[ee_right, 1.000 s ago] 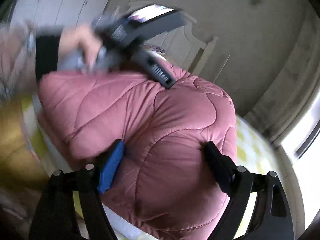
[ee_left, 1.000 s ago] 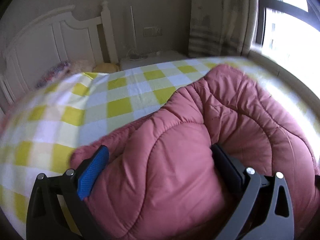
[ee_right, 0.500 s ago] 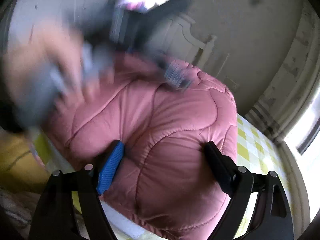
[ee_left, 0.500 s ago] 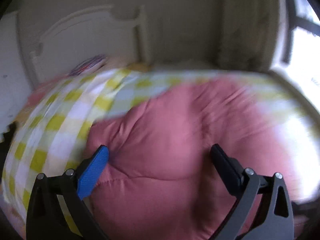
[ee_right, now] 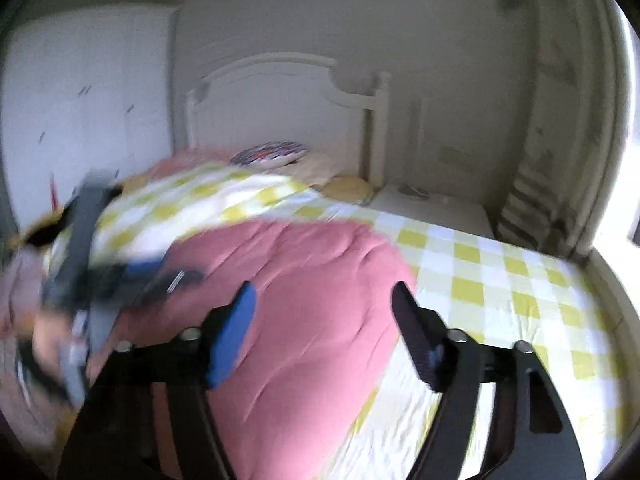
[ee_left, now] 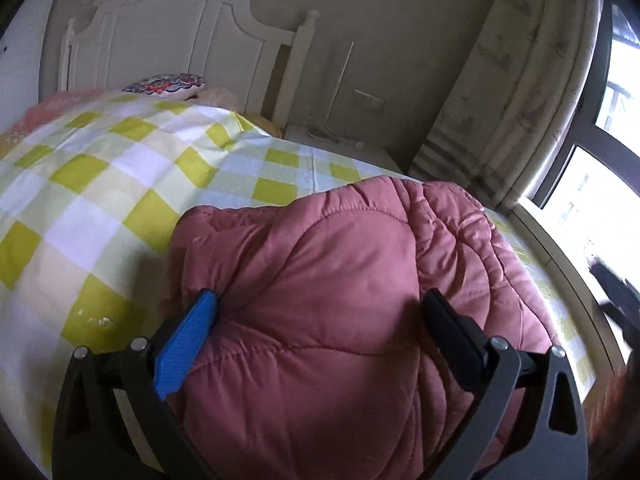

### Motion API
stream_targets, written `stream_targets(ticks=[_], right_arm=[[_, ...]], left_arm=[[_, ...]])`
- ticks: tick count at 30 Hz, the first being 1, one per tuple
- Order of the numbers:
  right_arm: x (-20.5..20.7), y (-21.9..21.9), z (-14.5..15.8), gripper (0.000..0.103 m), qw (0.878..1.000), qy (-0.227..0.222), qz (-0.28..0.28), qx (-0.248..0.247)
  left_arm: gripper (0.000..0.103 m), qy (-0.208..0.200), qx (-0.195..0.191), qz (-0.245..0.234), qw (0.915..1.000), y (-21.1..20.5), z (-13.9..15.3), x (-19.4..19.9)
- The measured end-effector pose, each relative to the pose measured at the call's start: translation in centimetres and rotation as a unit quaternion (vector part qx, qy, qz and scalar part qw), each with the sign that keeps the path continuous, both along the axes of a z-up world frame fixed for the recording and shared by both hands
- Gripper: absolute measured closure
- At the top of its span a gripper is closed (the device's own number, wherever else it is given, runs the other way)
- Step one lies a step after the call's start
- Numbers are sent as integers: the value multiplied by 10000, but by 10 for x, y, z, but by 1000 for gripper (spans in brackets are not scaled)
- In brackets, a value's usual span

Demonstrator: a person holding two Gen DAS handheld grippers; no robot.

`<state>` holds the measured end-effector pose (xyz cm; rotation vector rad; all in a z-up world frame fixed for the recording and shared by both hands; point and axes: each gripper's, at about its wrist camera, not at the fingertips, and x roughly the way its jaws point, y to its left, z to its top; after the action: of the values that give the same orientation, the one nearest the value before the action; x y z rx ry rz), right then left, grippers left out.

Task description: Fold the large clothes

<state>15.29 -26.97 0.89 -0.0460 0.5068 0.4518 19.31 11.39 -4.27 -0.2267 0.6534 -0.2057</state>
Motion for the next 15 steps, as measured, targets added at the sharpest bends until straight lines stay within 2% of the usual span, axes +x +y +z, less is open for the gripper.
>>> stream_targets(ticks=[3,6,7,8,9,11,15], right_arm=[[53,14,2,51,9995,317,-34,85],[91,47,-15,52,9966,566,253,-550],[103,62,-35,51,9901,893,495,-963],[116,75,-66,51,9779,1422,636,-1394],[122,77,-81,51,9739,1661,663,-1400],[127,65,-86,50,9775,1770,612,-973],[117,71,-78,50,9757,1565,445,-1466]], left_arm=[[2,-30,140,76,9999,-5,1,-3],[2,-5,243,97,9997,-8,2,-5],[2,34,311,90,9995,-10,2,-4],[2,50,362,85,9993,-11,2,-4],[2,74,449,92,9989,-13,2,-4],[2,109,570,117,9982,-15,2,-3],[2,133,708,104,9973,-19,1,-2]])
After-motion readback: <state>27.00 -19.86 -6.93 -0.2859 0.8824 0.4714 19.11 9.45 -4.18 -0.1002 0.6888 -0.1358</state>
